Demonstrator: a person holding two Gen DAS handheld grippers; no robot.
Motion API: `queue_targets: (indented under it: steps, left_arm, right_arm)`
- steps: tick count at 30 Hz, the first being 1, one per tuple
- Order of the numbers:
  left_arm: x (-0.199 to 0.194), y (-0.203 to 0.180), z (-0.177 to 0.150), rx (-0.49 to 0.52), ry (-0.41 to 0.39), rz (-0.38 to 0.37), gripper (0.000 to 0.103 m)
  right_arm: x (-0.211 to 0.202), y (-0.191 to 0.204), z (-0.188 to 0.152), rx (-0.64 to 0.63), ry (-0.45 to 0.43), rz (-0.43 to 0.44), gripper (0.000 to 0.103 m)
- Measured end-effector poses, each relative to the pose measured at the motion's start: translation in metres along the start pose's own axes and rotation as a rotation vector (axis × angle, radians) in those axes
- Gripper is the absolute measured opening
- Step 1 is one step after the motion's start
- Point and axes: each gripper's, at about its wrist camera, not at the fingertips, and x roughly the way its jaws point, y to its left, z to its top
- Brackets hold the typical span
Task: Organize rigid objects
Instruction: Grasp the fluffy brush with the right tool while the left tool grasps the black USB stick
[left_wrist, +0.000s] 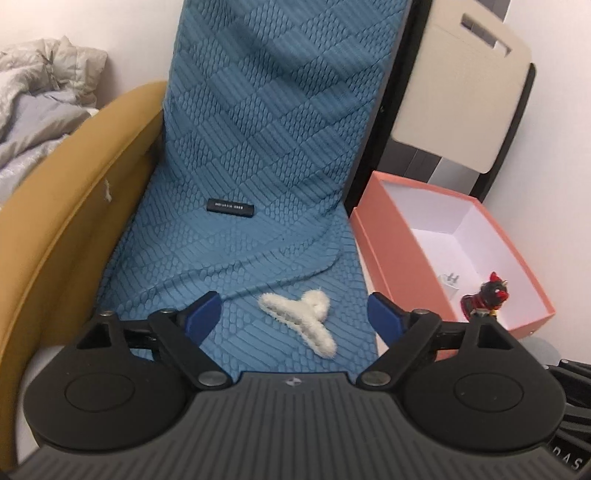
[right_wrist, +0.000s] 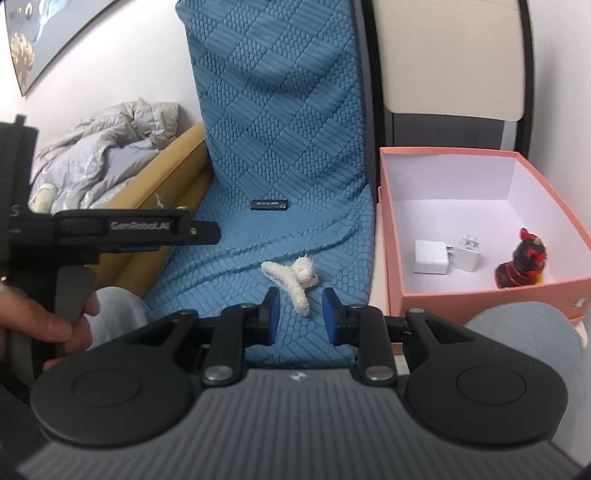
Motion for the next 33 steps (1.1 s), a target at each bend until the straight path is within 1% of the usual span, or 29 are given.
queue_targets:
  steps: [1, 2, 3, 5, 6, 8, 10, 12, 13, 15, 17, 19, 21, 24, 29, 31, 33]
  left_arm:
    - [0.007, 0.003, 0.001, -0.001, 0.001, 0.001, 0.093]
    - [0.016, 0.008, 0.003, 0.0, 0.003, 0.005, 0.094]
    - [0.024, 0.012, 0.005, 0.002, 0.007, 0.011, 0.095]
    - [0.043, 0.022, 0.011, -0.004, 0.017, 0.031, 0.095]
    - [0.052, 0.026, 0.013, -0.01, 0.021, 0.027, 0.095]
    - [0.068, 0.037, 0.018, -0.023, 0.024, 0.019, 0.095]
    - [0.084, 0.046, 0.022, -0.034, 0.028, 0.018, 0.096]
    - [0.102, 0.054, 0.027, -0.033, 0.037, -0.004, 0.096]
    - [0.112, 0.057, 0.029, -0.029, 0.04, -0.013, 0.096]
    - [0.129, 0.063, 0.033, -0.034, 0.038, -0.008, 0.096]
    - [0.145, 0.071, 0.036, -0.056, 0.04, -0.006, 0.096]
    - [0.163, 0.08, 0.039, -0.085, 0.044, 0.003, 0.097]
    - [0.178, 0.087, 0.039, -0.093, 0.052, 0.012, 0.097]
    - [0.196, 0.094, 0.041, -0.068, 0.06, 0.031, 0.097]
    - [0.219, 0.1, 0.048, -0.063, 0.072, 0.033, 0.097]
    - [0.226, 0.101, 0.051, -0.054, 0.084, 0.054, 0.097]
    - [0.235, 0.1, 0.055, -0.043, 0.096, 0.053, 0.097]
  right_arm:
    - [0.007, 0.0, 0.001, -0.003, 0.006, -0.001, 0.029]
    - [0.015, 0.0, 0.002, -0.008, 0.013, 0.001, 0.033]
    - [0.021, -0.001, 0.003, -0.01, 0.018, 0.005, 0.04]
    - [0.034, -0.001, 0.004, -0.011, 0.032, 0.016, 0.042]
    - [0.041, -0.001, 0.004, -0.015, 0.039, 0.026, 0.042]
    - [0.055, 0.001, 0.005, -0.027, 0.055, 0.035, 0.048]
    - [0.068, 0.002, 0.005, -0.035, 0.063, 0.042, 0.072]
    - [0.081, 0.003, 0.007, -0.044, 0.067, 0.064, 0.082]
    - [0.087, 0.004, 0.008, -0.051, 0.066, 0.076, 0.083]
    - [0.102, 0.005, 0.011, -0.07, 0.073, 0.078, 0.083]
    - [0.118, 0.008, 0.015, -0.089, 0.079, 0.07, 0.083]
    - [0.133, 0.006, 0.019, -0.11, 0.08, 0.075, 0.083]
    - [0.15, 0.003, 0.023, -0.137, 0.086, 0.086, 0.083]
    - [0.178, -0.002, 0.026, -0.162, 0.123, 0.093, 0.083]
    - [0.214, -0.006, 0.029, -0.216, 0.157, 0.087, 0.082]
    - [0.226, -0.005, 0.03, -0.223, 0.178, 0.082, 0.081]
    - [0.234, -0.004, 0.031, -0.222, 0.188, 0.107, 0.08]
